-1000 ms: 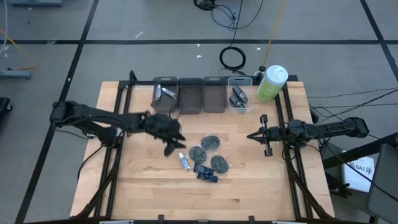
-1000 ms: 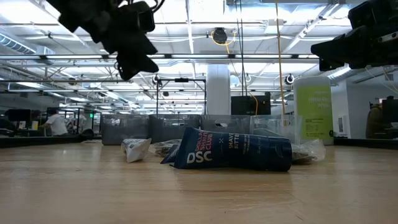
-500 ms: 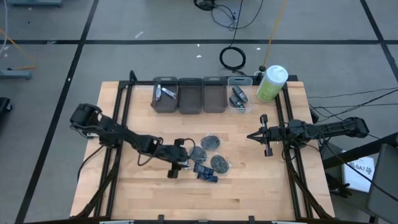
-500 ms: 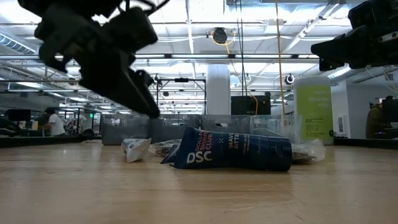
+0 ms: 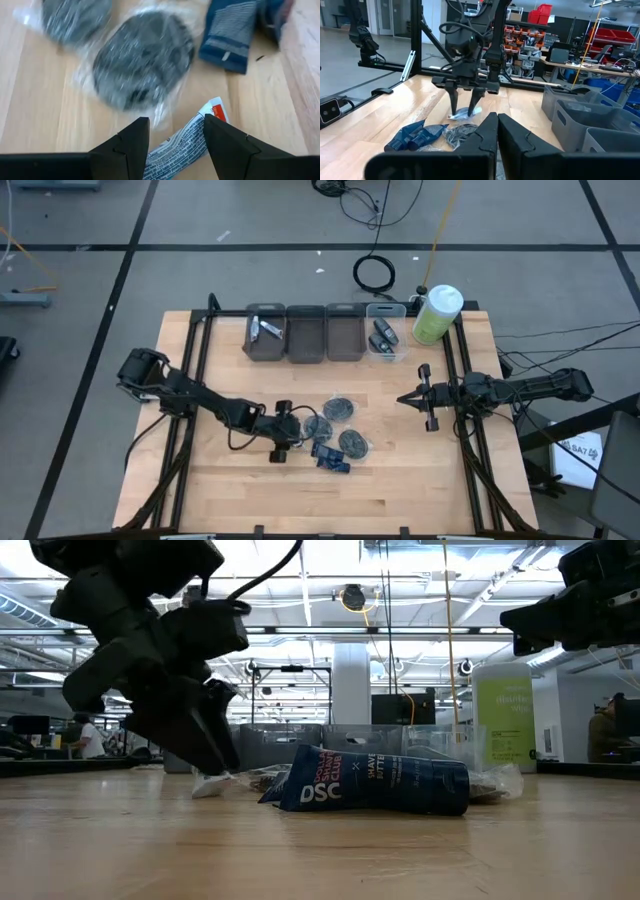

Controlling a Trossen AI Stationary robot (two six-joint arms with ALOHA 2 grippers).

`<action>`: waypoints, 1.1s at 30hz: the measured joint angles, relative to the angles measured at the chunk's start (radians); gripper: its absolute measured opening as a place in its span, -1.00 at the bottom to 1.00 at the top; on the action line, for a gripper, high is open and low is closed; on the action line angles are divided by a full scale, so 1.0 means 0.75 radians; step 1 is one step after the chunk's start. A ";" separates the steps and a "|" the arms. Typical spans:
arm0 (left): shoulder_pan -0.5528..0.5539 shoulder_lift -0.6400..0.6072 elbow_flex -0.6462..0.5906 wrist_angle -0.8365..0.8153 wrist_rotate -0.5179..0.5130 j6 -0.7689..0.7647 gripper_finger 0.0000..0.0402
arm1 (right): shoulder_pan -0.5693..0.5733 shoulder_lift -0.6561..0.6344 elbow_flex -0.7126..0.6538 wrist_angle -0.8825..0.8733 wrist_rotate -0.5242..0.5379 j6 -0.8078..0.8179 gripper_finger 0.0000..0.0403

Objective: Pick & Place Travel size toiletries
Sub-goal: Put the toothpaste into the left black bin

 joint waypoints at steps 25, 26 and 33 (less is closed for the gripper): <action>0.099 -0.336 -0.006 -0.556 -0.028 -0.700 -0.07 | 0.000 0.000 -0.001 -0.009 0.000 0.000 -0.98; 0.084 -0.336 -0.006 -0.547 -0.009 -0.641 -0.07 | 0.000 0.000 -0.001 -0.009 0.000 0.000 -0.98; 0.005 -0.315 -0.008 -0.538 -0.073 -0.418 -0.07 | -0.001 0.000 0.000 -0.010 0.000 0.000 -0.98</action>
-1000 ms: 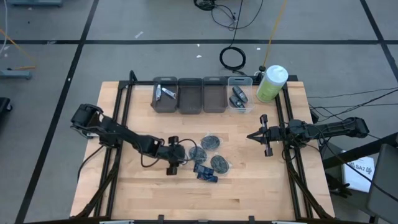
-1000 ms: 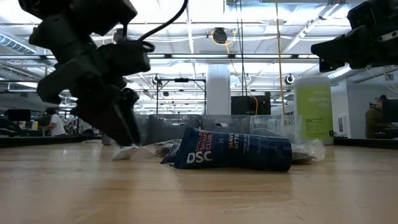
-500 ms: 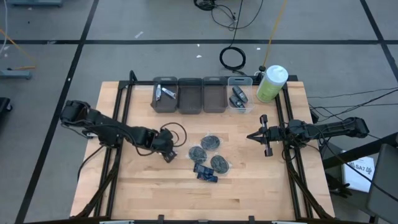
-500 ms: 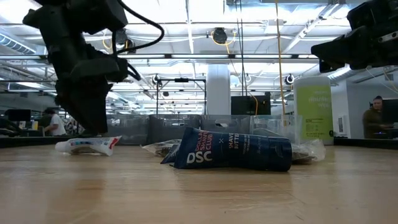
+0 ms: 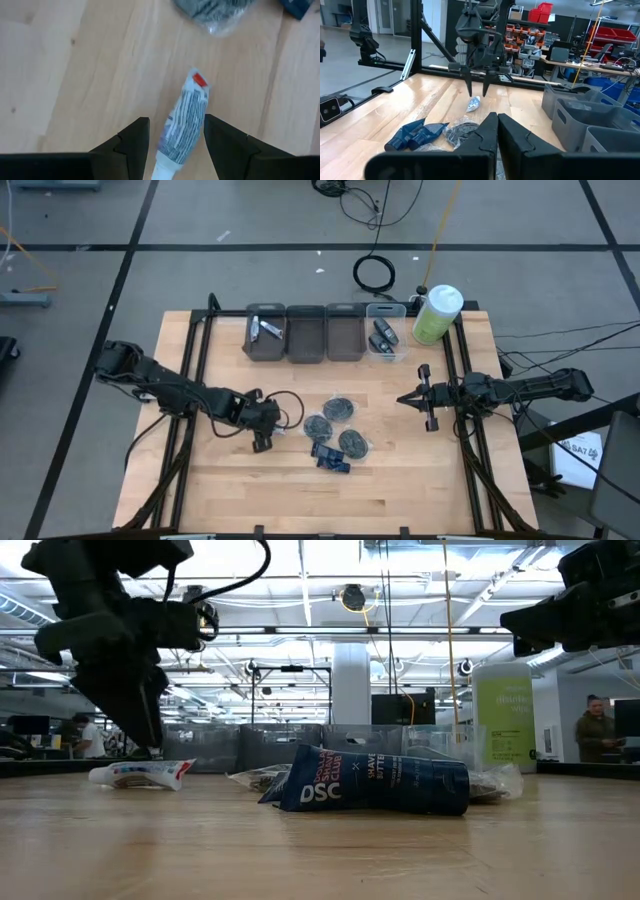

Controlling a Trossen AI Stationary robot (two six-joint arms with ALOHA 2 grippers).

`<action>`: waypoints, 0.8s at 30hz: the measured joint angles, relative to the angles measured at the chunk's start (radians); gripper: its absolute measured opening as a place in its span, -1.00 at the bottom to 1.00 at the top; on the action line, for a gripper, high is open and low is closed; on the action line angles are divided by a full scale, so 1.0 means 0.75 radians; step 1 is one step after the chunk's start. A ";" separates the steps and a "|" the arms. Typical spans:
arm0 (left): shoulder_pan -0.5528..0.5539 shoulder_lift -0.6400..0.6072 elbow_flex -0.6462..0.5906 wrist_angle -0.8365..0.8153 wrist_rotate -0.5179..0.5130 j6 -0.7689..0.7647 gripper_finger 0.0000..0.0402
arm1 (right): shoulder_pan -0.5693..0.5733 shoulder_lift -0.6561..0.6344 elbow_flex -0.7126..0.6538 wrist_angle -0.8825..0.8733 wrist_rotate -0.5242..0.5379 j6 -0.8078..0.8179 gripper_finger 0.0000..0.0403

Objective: Pick & Place Travel size toiletries
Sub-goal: Put the toothpaste into the left black bin

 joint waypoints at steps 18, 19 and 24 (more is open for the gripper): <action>-0.017 0.195 -0.001 0.047 0.051 0.048 -0.07 | 0.000 0.003 0.000 -0.010 -0.001 0.001 -0.98; -0.017 0.204 0.002 0.048 0.049 0.042 -0.07 | 0.000 0.003 0.000 -0.012 -0.001 0.001 -0.98; -0.015 0.238 0.004 0.029 0.040 -0.024 -0.07 | 0.000 0.007 0.000 -0.009 -0.001 0.001 -0.98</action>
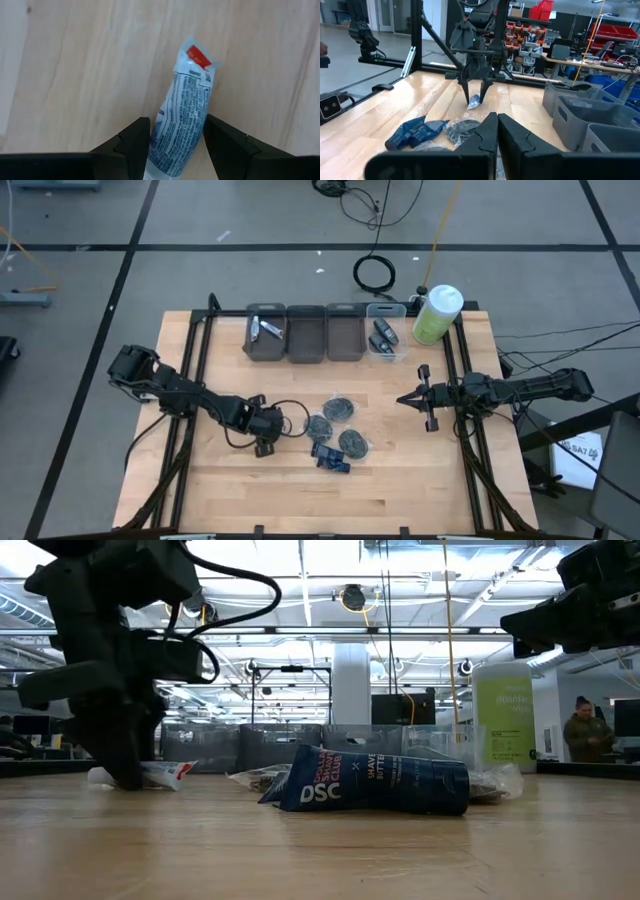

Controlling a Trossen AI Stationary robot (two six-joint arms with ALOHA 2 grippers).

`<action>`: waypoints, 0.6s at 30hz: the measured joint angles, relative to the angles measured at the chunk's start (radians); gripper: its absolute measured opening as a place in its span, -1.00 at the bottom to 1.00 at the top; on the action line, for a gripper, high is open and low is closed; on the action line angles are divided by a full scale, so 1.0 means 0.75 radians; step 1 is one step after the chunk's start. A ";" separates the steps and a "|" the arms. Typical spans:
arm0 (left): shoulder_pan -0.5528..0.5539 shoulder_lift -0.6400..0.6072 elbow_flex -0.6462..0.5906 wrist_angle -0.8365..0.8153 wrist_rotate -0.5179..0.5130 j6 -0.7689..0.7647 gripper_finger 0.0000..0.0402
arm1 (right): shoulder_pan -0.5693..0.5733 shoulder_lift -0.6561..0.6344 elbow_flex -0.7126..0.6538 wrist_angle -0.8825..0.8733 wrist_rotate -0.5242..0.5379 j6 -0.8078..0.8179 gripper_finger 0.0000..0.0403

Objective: Pick & Place Travel size toiletries
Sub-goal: Put the toothpaste into the left black bin

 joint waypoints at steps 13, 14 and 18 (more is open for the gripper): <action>0.001 0.002 -0.003 0.001 -0.012 -0.138 -0.25 | 0.000 0.001 0.000 0.001 0.000 0.000 -0.98; 0.001 0.003 -0.003 0.001 -0.011 -0.137 -0.32 | 0.000 0.001 0.001 0.001 0.000 0.000 -0.98; 0.002 0.004 -0.004 0.029 0.012 -0.104 -0.65 | 0.000 0.001 0.000 0.001 0.000 0.000 -0.98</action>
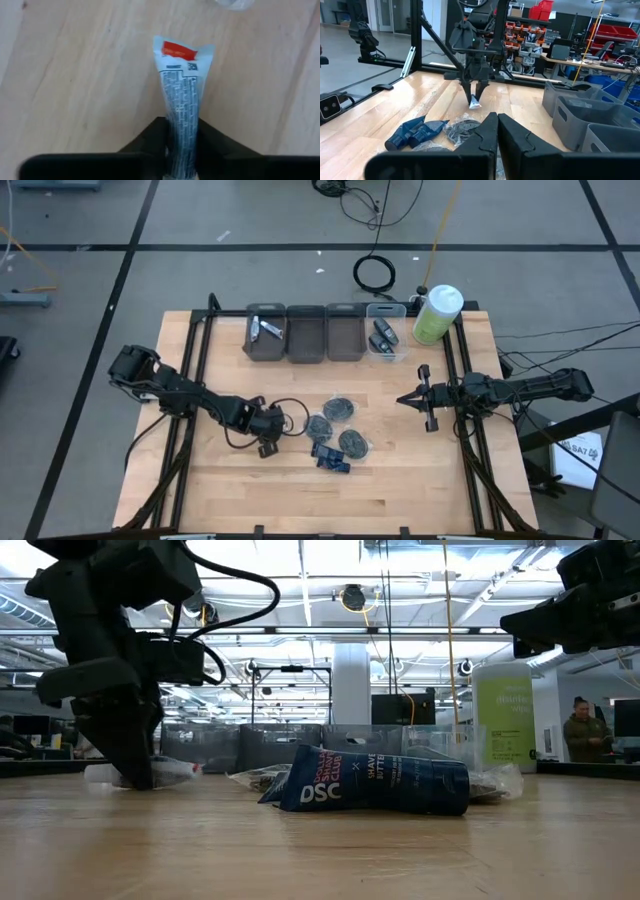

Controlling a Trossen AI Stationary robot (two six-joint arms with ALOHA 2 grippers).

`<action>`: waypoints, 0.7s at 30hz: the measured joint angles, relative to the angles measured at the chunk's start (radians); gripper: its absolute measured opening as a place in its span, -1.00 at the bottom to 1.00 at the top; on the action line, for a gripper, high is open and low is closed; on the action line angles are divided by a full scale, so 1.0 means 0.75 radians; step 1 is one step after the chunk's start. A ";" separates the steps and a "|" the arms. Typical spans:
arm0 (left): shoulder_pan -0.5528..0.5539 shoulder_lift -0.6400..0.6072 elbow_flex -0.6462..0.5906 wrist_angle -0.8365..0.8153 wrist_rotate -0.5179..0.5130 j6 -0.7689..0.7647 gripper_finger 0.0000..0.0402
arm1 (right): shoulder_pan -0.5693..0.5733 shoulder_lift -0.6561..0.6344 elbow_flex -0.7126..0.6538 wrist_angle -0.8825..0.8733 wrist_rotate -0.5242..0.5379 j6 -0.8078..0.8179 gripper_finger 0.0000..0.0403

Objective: Pick & Place Travel size toiletries
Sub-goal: Put the toothpaste into the left black bin

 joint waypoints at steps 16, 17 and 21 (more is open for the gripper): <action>0.002 -0.417 0.064 0.039 -0.373 0.353 -0.86 | 0.000 0.000 0.001 -0.001 0.000 0.000 -0.98; 0.002 -0.459 0.064 0.029 -0.441 0.385 -0.88 | 0.000 0.000 0.000 -0.001 0.000 0.000 -0.98; 0.010 -0.635 0.064 0.040 -0.673 0.517 -0.96 | 0.000 0.000 0.000 -0.001 0.000 0.000 -0.98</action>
